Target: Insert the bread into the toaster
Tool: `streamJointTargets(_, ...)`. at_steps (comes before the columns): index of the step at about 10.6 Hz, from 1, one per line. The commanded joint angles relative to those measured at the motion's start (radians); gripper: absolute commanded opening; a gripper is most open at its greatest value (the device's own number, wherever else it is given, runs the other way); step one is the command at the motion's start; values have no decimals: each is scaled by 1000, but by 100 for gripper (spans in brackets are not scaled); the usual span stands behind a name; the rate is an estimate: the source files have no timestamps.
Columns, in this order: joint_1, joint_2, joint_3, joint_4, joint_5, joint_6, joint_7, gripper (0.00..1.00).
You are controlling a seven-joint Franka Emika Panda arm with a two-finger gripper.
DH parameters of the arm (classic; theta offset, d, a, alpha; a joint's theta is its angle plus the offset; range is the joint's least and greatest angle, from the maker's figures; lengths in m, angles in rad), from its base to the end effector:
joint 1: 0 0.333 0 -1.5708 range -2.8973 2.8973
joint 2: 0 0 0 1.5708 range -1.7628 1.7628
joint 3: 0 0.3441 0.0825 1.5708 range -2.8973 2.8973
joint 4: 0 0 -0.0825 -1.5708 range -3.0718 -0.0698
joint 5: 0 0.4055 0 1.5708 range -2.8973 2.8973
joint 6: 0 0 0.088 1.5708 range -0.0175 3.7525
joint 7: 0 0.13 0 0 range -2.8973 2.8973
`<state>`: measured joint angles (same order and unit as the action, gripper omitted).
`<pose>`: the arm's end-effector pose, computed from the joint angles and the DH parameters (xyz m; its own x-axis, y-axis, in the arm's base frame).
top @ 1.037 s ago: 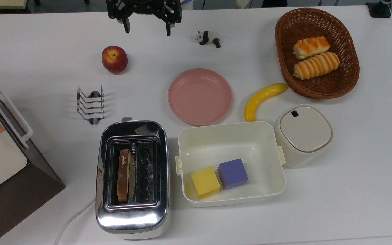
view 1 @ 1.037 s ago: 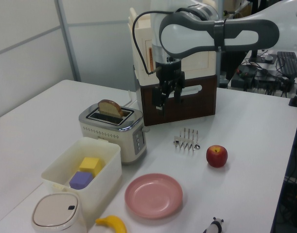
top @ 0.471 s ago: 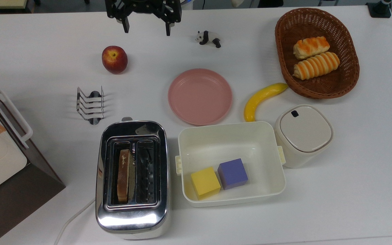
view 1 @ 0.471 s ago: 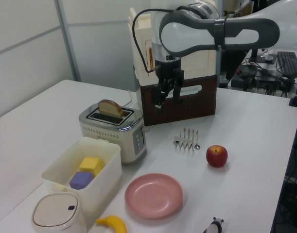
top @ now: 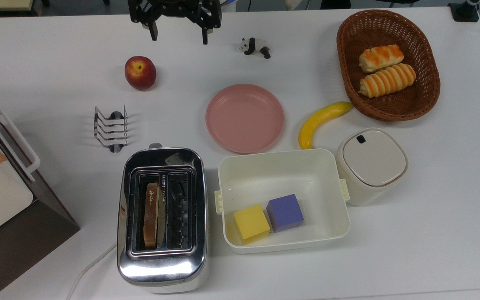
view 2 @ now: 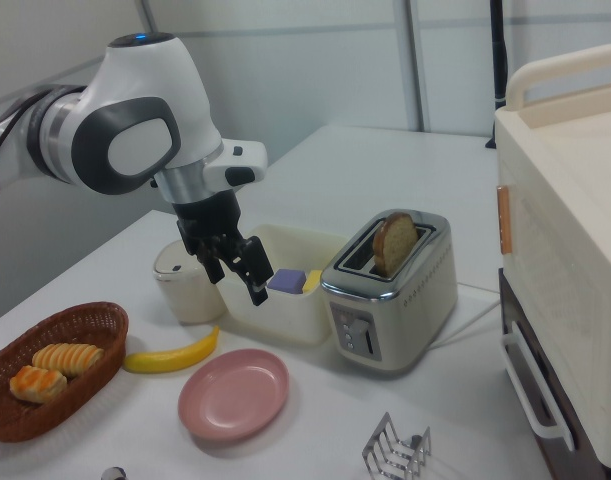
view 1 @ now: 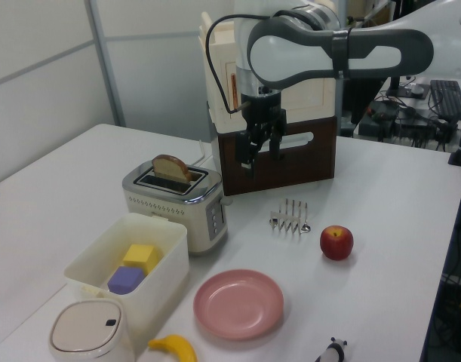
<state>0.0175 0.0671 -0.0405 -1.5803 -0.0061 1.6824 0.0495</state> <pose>0.6083 -0.0140 0.5952 0.9968 -0.0716 0.0354 -0.0718 -0.9974 0.0070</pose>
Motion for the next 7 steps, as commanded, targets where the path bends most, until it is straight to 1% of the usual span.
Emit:
streamJointTargets(1, -5, -12, -7, -14, -6, -3, -48, 100)
streamJointTargets(4, -5, -1, -7, -12, -5, -12, -39, 100)
streamJointTargets(6, -11, 20, -9, -12, -11, 14, -45, 100)
streamJointTargets(7, -28, 34, -9, -12, -9, 46, -45, 100)
